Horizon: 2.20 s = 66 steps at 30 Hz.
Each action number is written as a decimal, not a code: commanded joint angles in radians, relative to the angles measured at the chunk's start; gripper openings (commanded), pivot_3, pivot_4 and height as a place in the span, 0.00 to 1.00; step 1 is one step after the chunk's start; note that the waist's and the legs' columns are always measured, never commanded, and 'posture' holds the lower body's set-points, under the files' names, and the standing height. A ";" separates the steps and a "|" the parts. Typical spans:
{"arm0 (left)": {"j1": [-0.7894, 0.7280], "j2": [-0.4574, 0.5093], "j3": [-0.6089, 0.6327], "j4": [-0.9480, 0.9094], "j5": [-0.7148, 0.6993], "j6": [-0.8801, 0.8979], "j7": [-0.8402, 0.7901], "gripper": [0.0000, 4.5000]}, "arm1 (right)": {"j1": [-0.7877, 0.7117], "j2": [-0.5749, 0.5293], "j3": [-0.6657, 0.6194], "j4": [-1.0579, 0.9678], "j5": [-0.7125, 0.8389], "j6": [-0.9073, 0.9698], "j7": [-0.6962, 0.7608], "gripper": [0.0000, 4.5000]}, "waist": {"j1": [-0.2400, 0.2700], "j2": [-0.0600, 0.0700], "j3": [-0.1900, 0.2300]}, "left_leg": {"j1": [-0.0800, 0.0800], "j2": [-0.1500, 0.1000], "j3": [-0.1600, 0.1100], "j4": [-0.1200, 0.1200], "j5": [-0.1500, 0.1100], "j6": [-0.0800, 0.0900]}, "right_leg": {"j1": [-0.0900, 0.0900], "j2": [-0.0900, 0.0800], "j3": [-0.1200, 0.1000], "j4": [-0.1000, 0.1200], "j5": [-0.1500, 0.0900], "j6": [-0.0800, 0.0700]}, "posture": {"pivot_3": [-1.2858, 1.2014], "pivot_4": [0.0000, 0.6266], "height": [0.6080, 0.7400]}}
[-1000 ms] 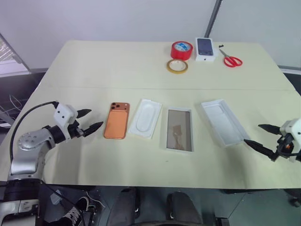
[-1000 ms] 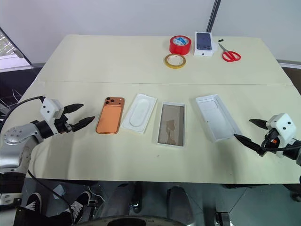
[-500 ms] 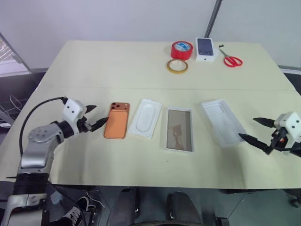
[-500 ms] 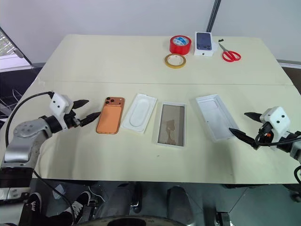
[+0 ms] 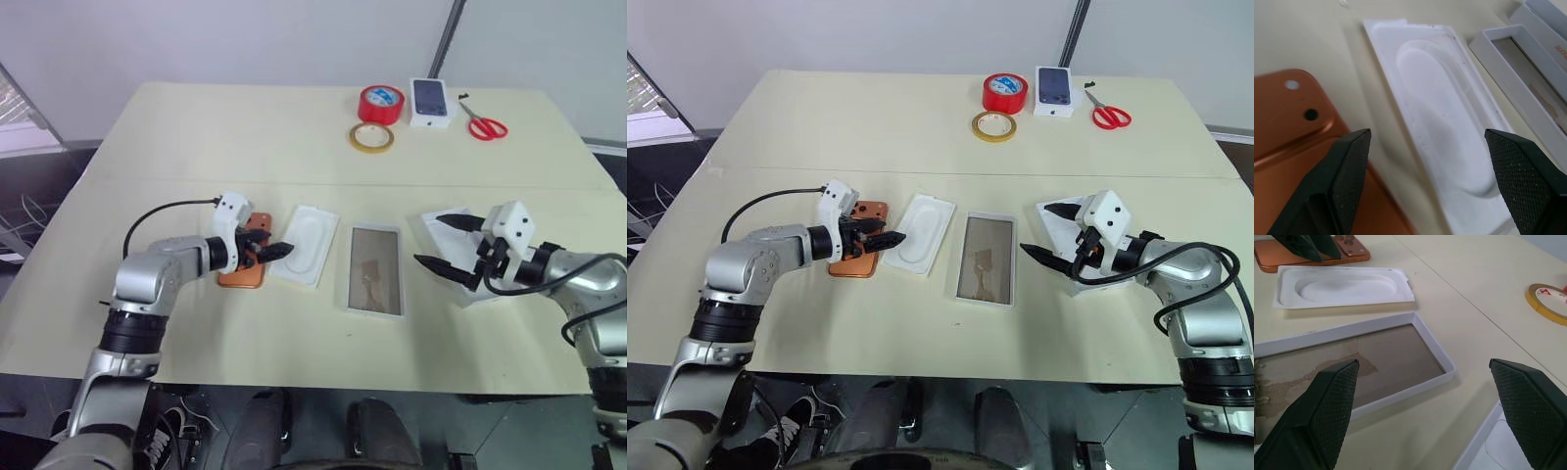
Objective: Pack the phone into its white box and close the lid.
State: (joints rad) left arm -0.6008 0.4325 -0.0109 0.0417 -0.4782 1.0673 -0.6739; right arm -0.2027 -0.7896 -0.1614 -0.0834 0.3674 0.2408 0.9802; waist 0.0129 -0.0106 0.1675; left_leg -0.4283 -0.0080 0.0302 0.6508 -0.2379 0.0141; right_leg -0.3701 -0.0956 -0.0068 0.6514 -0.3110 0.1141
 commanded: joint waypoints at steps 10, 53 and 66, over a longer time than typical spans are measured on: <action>-0.070 -0.072 0.005 0.054 -0.019 0.159 0.097 0.87 | 0.038 0.022 -0.019 -0.072 0.007 -0.006 -0.042 0.99 | 0.002 0.000 0.000 | 0.001 0.000 0.000 0.000 0.001 -0.001 | 0.000 0.001 0.000 0.000 0.000 0.000 | 0.52 0.24 0.91; -0.190 -0.261 0.435 0.047 -0.172 0.401 0.331 0.00 | 0.057 0.018 0.347 -0.167 -0.149 -0.022 0.079 0.11 | 0.000 -0.005 0.002 | 0.001 0.000 -0.001 -0.001 0.005 -0.010 | 0.001 0.000 -0.001 0.000 0.000 0.000 | 0.52 0.24 0.91; -0.232 -0.392 0.472 0.031 -0.179 0.381 0.430 0.00 | -0.168 0.149 0.432 0.058 -0.272 -0.151 0.071 0.01 | 0.000 -0.006 0.003 | 0.001 0.000 -0.001 -0.001 0.007 -0.012 | 0.000 0.003 -0.002 0.001 0.000 0.001 | 0.52 0.24 0.91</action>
State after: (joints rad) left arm -0.8210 0.0437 0.4562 0.1124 -0.6392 1.4594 -0.2540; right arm -0.3604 -0.6463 0.2777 -0.0334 0.0992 0.1169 1.0468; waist 0.0130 -0.0164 0.1701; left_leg -0.4270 -0.0077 0.0289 0.6496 -0.2311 0.0017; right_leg -0.3702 -0.0922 -0.0085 0.6524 -0.3111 0.1146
